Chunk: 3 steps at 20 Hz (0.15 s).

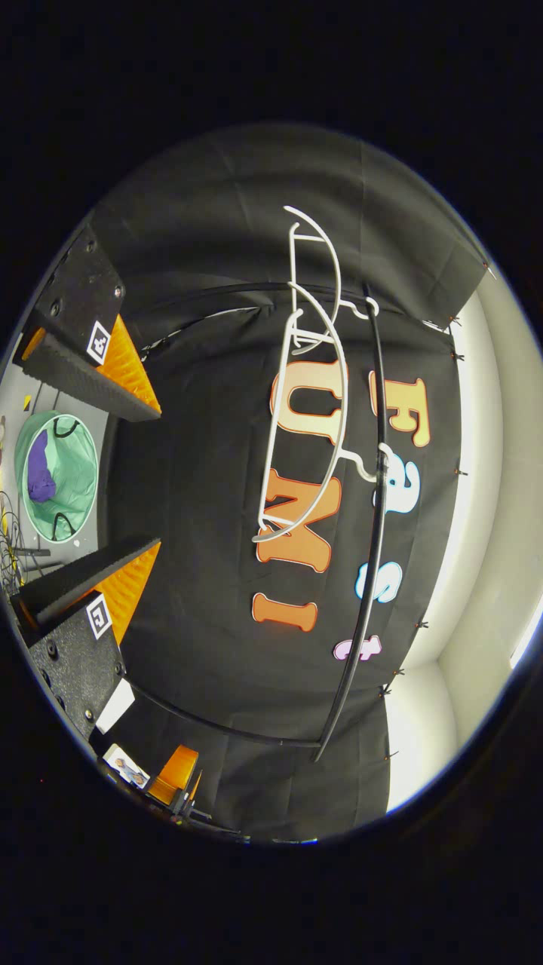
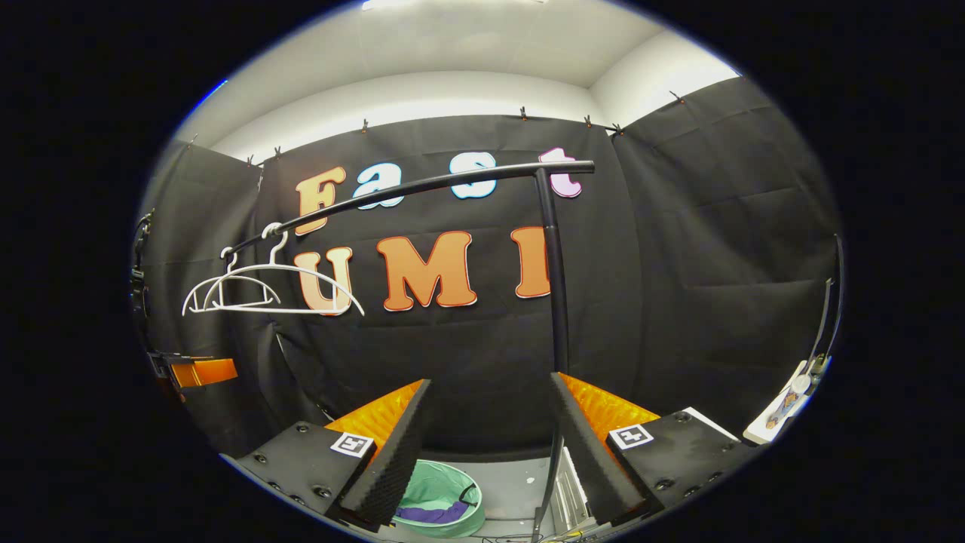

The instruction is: Grasp the clothes on the hanger with both hands and then place them into the laundry hamper below.

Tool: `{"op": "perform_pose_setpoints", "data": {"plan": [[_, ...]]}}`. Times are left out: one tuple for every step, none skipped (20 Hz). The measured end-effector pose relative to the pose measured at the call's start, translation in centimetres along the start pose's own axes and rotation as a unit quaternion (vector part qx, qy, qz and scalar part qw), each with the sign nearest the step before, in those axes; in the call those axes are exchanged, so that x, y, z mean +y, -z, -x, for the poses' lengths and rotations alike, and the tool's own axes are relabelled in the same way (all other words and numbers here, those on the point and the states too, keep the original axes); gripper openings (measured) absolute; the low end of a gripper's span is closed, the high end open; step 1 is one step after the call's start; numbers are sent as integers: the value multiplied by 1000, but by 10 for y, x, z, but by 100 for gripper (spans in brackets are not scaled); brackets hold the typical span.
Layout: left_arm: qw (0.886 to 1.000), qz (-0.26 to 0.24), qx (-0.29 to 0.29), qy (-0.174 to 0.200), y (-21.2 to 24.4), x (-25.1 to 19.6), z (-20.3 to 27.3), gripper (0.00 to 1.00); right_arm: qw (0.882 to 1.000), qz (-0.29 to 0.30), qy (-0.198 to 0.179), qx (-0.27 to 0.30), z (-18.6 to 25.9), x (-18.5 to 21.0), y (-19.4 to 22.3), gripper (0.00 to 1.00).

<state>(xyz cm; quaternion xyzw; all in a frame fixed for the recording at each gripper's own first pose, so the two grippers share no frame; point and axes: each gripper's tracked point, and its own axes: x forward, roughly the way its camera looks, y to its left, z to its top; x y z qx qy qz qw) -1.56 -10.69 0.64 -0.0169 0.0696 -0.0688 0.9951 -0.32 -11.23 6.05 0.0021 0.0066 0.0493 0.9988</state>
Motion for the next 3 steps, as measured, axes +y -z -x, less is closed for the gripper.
{"op": "perform_pose_setpoints", "data": {"plan": [[1000, -1, 0, -3, 0, 3, 2, 92, 1000, 1, 1, 1, 2, 0, 1, 95], [1000, -1, -2, -6, 1, 6, 2, 92, 1000, 3, 2, 3, 1, 0, 4, 89], [1000, -1, -4, -9, 0, 9, 4, 92, 1000, 5, 3, 3, 0, 2, 6, 89]]}}
